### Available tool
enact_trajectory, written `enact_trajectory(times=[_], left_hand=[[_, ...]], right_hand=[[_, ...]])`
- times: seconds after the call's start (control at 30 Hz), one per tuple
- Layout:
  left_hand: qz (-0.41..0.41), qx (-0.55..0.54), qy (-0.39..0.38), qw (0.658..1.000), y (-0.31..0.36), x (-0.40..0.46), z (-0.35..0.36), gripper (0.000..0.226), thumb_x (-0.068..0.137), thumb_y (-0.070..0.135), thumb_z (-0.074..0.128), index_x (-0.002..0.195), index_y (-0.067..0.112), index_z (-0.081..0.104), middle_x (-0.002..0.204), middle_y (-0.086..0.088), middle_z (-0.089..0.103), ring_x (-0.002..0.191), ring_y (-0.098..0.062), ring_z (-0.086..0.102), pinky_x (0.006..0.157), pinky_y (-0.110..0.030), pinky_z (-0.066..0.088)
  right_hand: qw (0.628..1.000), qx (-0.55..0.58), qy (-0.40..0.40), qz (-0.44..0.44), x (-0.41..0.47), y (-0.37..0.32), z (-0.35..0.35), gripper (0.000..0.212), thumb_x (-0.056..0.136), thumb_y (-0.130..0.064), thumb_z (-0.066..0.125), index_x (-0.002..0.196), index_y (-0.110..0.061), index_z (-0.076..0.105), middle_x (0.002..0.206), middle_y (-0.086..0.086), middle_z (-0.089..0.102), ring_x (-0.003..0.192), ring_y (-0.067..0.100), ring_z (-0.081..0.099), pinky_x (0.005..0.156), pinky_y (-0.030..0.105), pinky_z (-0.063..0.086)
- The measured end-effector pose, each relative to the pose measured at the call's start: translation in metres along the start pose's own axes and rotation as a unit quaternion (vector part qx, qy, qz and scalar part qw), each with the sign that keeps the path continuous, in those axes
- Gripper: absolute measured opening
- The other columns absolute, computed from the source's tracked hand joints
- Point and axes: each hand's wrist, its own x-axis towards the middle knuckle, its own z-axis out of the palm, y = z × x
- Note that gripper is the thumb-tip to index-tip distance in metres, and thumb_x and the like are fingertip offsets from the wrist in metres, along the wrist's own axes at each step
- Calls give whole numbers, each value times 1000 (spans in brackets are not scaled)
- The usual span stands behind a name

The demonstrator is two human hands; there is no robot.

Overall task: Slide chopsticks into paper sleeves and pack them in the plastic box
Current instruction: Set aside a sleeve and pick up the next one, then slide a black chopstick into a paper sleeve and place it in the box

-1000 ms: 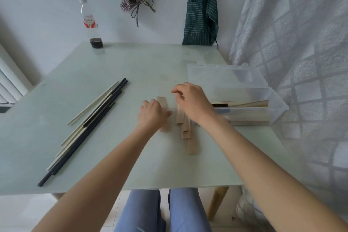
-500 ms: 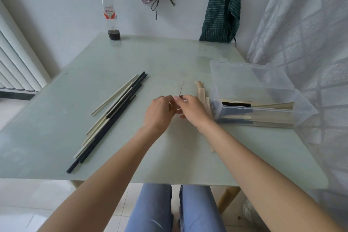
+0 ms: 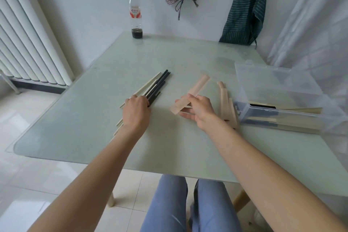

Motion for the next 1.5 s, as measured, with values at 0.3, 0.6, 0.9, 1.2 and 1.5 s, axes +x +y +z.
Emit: enact_trajectory(times=[0.3,0.6,0.9,1.2,1.5], left_hand=[[10,120,-2,993,6,-1,4,14,83,-7,53,94,2,55,106,-19,55,102,-36,48,72,-33,30],[83,241,20,967,21,-3,-1,24,80,-6,54,81,17,52,82,-4,58,84,-25,53,70,-30,28],[131,57,61,988,54,-20,-14,26,84,-10,46,104,6,41,92,-13,49,71,-23,41,60,-27,29],[181,-5,105,978,64,-28,-15,17,95,14,41,103,13,56,95,-5,56,86,-26,51,73,-30,33],[167,-24,124,978,67,-26,-15,20,92,14,42,100,14,61,94,-3,59,90,-26,53,78,-31,36]], right_hand=[[998,51,14,-12,-1,-2,7,22,100,-12,39,85,-4,52,91,19,63,71,23,65,49,24,56],[993,110,26,-16,0,-3,-5,16,98,-6,43,87,-2,52,98,21,60,82,27,63,55,23,58],[989,130,54,-52,1,-15,-17,19,100,-9,40,86,-8,53,101,21,62,75,19,64,55,19,55],[973,153,137,-104,2,-28,-37,13,99,-13,43,95,-12,56,105,15,62,85,21,63,65,21,51],[965,208,130,-96,-2,-34,-37,17,100,-16,40,90,-13,55,84,9,66,74,17,65,63,24,52]])
